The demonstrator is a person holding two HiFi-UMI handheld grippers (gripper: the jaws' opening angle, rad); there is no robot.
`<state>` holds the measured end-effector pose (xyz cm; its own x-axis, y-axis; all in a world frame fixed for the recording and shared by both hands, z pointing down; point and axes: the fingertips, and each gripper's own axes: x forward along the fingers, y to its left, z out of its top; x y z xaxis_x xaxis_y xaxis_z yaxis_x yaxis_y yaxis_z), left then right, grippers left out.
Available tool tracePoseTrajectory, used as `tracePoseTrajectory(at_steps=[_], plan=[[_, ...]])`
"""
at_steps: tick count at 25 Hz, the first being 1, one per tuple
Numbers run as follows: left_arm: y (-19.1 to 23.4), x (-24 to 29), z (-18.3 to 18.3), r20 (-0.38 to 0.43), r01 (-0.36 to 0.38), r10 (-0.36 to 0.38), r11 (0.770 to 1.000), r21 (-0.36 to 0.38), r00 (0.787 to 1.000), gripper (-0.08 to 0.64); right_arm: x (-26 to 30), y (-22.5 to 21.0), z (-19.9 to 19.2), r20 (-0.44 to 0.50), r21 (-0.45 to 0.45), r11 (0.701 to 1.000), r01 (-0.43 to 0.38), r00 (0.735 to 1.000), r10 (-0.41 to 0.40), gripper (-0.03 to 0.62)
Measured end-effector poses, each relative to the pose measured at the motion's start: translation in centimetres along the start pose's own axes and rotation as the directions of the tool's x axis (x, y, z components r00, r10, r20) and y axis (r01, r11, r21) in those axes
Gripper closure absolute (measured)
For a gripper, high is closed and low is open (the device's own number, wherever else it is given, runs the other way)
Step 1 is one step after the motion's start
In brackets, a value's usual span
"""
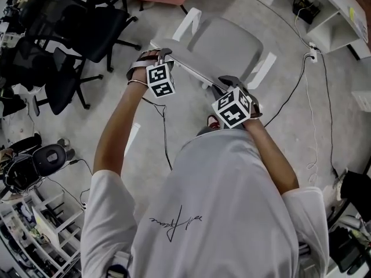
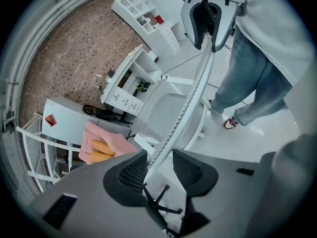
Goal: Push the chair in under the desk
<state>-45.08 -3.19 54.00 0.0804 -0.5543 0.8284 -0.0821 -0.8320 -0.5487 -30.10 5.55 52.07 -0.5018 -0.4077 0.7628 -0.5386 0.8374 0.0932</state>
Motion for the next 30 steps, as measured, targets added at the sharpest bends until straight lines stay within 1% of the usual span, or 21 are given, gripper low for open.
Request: tracePoseTrajectory(at_steps=[2,5,9,12,15,18,21,25,30], plan=[[0.1,0.0,-0.3,-0.001,0.004,-0.004,1.0,0.006,1.0,0.416,0.1,0.1,0.3,-0.001,0.004,1.0,-0.004,1.0,0.004,0.463],[0.2,-0.1,-0.7,-0.028,0.021,-0.02,0.999,0.035,0.999,0.416,0.1,0.4,0.8,0.006,-0.002,1.0,-0.017,1.0,0.017,0.465],[0.2,0.6,-0.5,-0.051,0.026,-0.024,0.998,0.055,0.998,0.416,-0.1,0.6,0.4,0.028,-0.004,1.0,-0.031,0.999,0.031,0.497],[0.3,1.0,-0.5,-0.054,0.012,-0.01,0.999,0.044,0.998,0.411,-0.1,0.6,0.3,0.05,-0.021,0.999,-0.035,0.998,0.036,0.5],[0.2,1.1,-0.7,-0.066,-0.005,0.008,0.999,0.04,0.998,0.41,-0.1,0.8,0.0,0.049,-0.046,0.998,-0.044,0.998,0.047,0.5],[0.2,1.2,-0.5,-0.073,-0.004,0.006,0.999,0.039,0.997,0.403,-0.2,0.9,-0.5,0.021,-0.053,0.997,-0.064,0.998,0.065,0.5],[0.4,1.3,-0.5,-0.074,-0.011,0.014,0.999,0.039,0.997,0.397,0.2,0.9,-1.4,-0.019,-0.091,0.993,-0.069,0.998,0.067,0.497],[0.6,1.5,-0.6,-0.061,-0.04,0.041,0.999,0.025,0.997,0.396,0.3,0.6,-1.4,-0.006,-0.06,0.995,-0.085,0.996,0.085,0.491],[1.1,1.9,0.5,-0.053,-0.057,0.058,0.998,0.011,0.997,0.391,0.0,-0.4,-2.0,0.005,-0.085,0.994,-0.062,0.998,0.063,0.492]])
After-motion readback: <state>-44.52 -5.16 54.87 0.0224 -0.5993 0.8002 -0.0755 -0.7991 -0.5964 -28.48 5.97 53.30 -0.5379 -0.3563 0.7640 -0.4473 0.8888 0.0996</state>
